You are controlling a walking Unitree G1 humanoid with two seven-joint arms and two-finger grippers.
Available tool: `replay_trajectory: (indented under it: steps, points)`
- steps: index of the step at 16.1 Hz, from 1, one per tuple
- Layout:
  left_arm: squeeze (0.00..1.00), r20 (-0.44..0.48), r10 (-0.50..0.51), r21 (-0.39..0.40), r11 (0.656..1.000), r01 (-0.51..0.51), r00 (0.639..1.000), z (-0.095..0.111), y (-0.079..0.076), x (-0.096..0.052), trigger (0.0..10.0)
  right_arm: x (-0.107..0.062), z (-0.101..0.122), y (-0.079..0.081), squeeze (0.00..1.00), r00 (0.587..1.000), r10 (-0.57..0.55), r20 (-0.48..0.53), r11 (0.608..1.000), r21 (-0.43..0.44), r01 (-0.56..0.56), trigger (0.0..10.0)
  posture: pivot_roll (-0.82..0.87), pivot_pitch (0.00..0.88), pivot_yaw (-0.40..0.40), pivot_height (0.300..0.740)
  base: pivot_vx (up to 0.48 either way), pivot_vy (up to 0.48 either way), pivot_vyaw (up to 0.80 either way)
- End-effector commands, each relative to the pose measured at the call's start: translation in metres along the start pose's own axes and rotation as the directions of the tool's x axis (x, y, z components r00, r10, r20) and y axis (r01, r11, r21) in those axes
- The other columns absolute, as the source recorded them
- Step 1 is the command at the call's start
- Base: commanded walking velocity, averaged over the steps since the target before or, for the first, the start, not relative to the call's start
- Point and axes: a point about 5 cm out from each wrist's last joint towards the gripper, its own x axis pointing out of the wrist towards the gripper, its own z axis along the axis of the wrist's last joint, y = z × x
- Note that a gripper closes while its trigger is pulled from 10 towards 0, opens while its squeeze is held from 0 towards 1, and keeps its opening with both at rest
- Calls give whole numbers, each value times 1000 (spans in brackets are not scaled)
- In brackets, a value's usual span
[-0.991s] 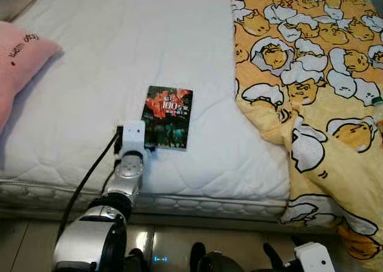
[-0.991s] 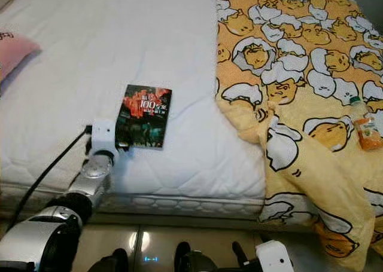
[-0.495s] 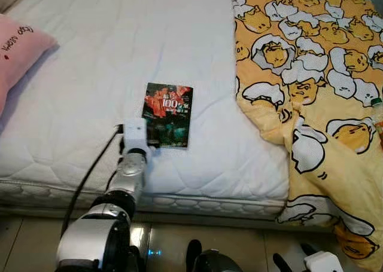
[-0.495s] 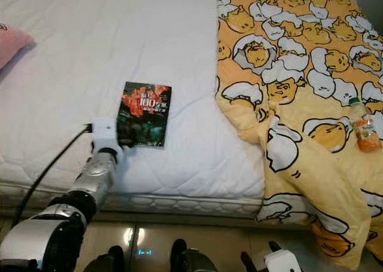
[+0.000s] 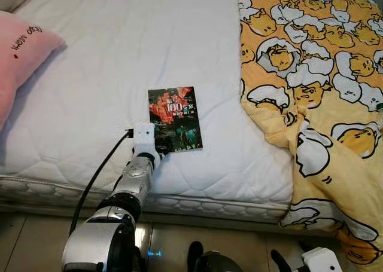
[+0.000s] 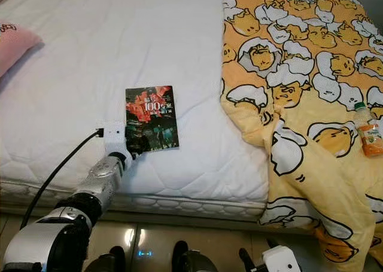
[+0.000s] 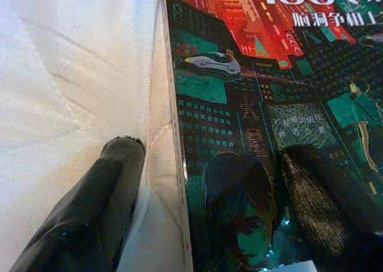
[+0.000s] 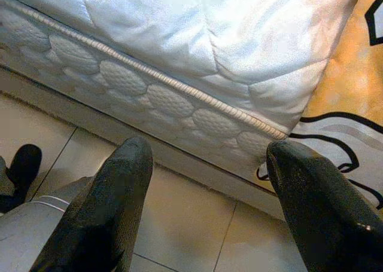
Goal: Clean up the room
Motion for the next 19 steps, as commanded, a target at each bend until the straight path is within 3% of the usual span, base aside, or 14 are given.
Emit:
replay_trajectory:
  steps: [1,3,8,15,16,17,18,19]
  points:
    - [0,-225,-109,-55,994,99,968,-53,-26,-13,0,-6,-9,0,0,998,3,-58,1000,-5,-4,10000,-178,336,-167,740,0,0,0]
    - [0,-223,-207,-32,978,205,953,-51,-41,-13,0,-5,-10,2,0,998,5,-61,1000,-3,-5,10000,-166,331,-162,740,0,0,0]
    - [0,-262,-327,-20,942,334,908,-66,-67,-22,0,9,-4,4,0,1000,-10,-15,1000,13,10,10000,-150,298,-133,740,0,0,0]
    - [0,-218,-360,-142,931,336,907,-61,-79,-22,0,10,-5,5,0,1000,-10,-20,1000,15,10,10000,-162,297,-133,740,0,0,0]
    - [0,-161,-355,-172,929,328,921,-49,-80,-17,0,10,-5,5,0,1000,-12,-19,1000,15,12,10000,-160,291,-129,740,0,0,0]
    - [0,-161,-355,-172,929,328,921,-49,-80,-17,0,10,-5,5,0,1000,-12,-19,1000,15,12,10000,-160,291,-129,740,0,0,0]
    - [0,18,-336,-232,915,331,942,-10,-75,-6,0,16,-5,2,0,1000,-25,-9,1000,15,26,10000,-130,245,-106,740,0,0,0]
    - [0,73,-331,-239,910,339,941,2,-72,-3,0,19,-5,1,0,999,-32,-5,999,16,32,10000,-130,245,-106,740,0,0,0]
